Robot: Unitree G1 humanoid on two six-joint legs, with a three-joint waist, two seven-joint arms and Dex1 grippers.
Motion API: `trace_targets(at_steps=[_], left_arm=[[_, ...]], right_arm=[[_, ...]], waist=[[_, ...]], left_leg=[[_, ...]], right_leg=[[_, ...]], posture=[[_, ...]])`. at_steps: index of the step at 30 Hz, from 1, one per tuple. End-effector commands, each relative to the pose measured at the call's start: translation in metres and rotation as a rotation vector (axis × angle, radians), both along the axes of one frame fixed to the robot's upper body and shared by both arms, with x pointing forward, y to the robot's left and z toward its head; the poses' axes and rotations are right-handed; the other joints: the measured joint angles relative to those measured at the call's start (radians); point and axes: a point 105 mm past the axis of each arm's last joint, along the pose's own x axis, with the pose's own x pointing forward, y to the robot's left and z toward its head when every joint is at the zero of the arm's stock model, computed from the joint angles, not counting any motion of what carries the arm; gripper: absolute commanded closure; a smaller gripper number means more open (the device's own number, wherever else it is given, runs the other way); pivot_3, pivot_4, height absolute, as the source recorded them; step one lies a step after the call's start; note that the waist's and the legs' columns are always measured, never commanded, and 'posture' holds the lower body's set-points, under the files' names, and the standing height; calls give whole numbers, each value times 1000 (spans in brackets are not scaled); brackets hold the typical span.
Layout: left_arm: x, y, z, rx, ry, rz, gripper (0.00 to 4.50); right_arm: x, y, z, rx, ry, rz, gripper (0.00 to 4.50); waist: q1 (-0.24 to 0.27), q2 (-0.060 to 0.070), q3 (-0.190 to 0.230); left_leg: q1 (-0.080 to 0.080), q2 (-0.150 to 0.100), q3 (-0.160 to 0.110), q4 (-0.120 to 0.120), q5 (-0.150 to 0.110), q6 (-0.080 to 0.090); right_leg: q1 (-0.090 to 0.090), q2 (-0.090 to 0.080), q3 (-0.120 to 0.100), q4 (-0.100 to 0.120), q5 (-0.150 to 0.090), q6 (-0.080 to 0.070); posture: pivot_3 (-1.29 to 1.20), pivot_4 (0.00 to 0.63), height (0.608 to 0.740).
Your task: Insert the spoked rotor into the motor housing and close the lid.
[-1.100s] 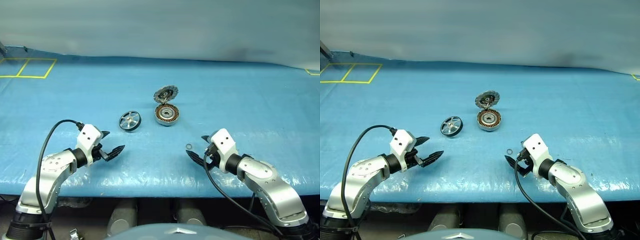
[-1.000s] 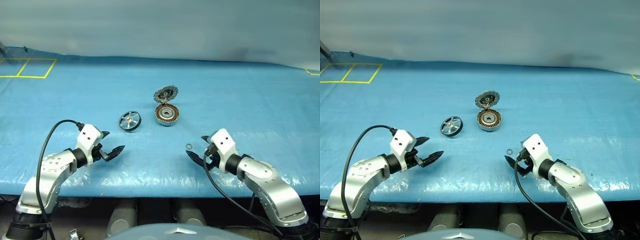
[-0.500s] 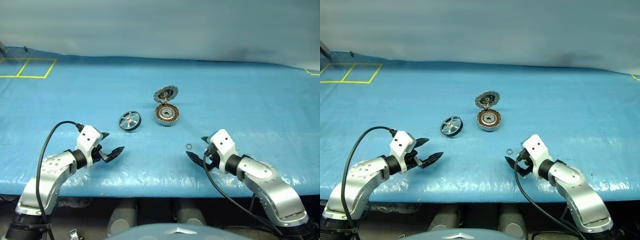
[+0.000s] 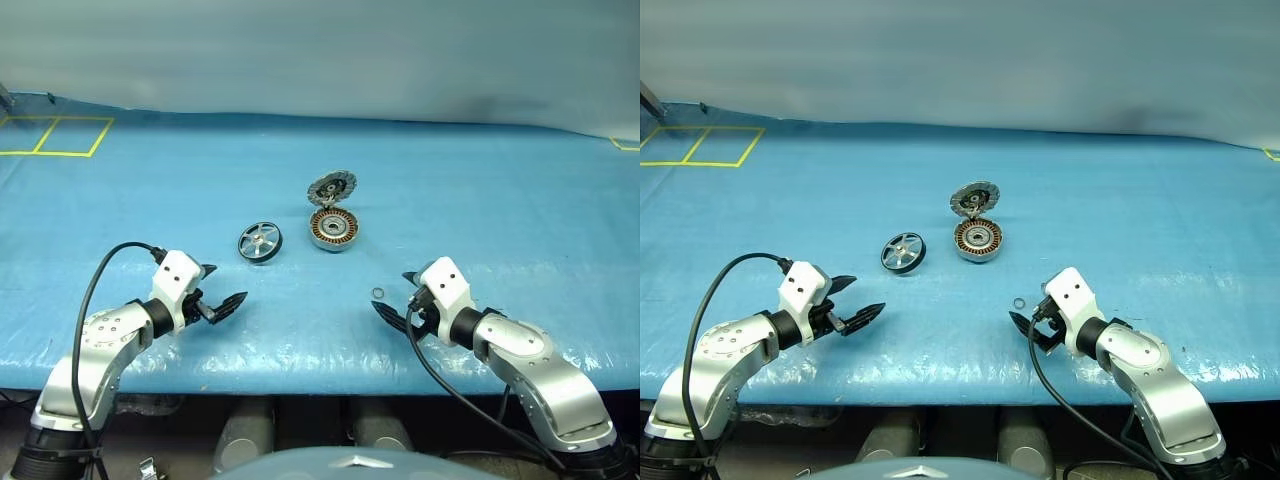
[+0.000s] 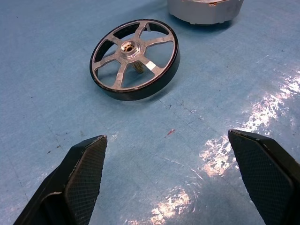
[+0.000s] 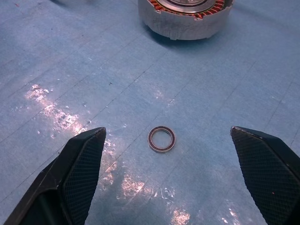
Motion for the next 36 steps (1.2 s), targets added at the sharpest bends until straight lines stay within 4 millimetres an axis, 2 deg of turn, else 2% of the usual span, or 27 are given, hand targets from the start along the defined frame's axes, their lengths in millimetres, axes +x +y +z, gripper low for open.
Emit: trace_targets(at_steps=[1, 6, 10, 14, 18, 21, 28, 36], left_arm=[[1, -2, 13, 3, -55, -14, 0], [1, -3, 12, 3, -52, -16, 0], [4, -4, 12, 2, -50, -22, 0], [5, -7, 12, -1, -48, -32, 0], [4, -8, 11, -4, -47, -32, 0], [2, -8, 10, -9, -46, -29, 0], [-3, -8, 10, -8, -61, -30, 0], [-8, -9, 8, 18, -69, -53, 0]], right_arm=[[2, 3, 11, 2, -45, 4, 16], [19, 4, 20, -27, -22, -80, 16], [36, 23, 39, -215, 9, 73, 16], [54, 45, 58, -329, -12, 217, 16], [69, 69, 68, -439, -33, 372, 16], [86, 84, 66, -539, -31, 455, 16], [114, 99, 59, -618, 19, 544, 16], [128, 106, 54, -620, 86, 593, 16]], waist=[[0, 0, 0], [-6, 0, 0], [-10, 1, 0], [-10, 1, 0], [-12, 1, 0], [-20, 1, 0], [-23, 1, 1], [-23, 1, 1]], left_leg=[[0, 0, 0, 0, 0, 0], [0, 0, 0, 1, 0, 0], [0, 1, 1, 3, 0, 0], [0, 1, 0, 3, 0, 0], [-1, 1, 1, 2, 0, 1], [-1, 1, 1, 1, 0, 1], [-1, 1, 1, 0, 0, 0], [-1, 1, 1, 0, 0, 0]], right_leg=[[0, 0, 0, 0, 0, 0], [0, 0, 0, 1, 0, 0], [-1, 0, 0, 2, 2, -1], [-1, 0, -1, 1, 2, -1], [-1, 0, -1, -1, 2, -1], [-2, 0, -1, -1, 3, -1], [-3, 0, -1, -1, 7, -2], [-3, 1, -1, 0, 9, 0]], posture=[[0, 150, 740], [0, 150, 740], [0, 150, 740], [0, 150, 740], [0, 150, 740], [0, 150, 740], [0, 150, 740], [0, 150, 740]])
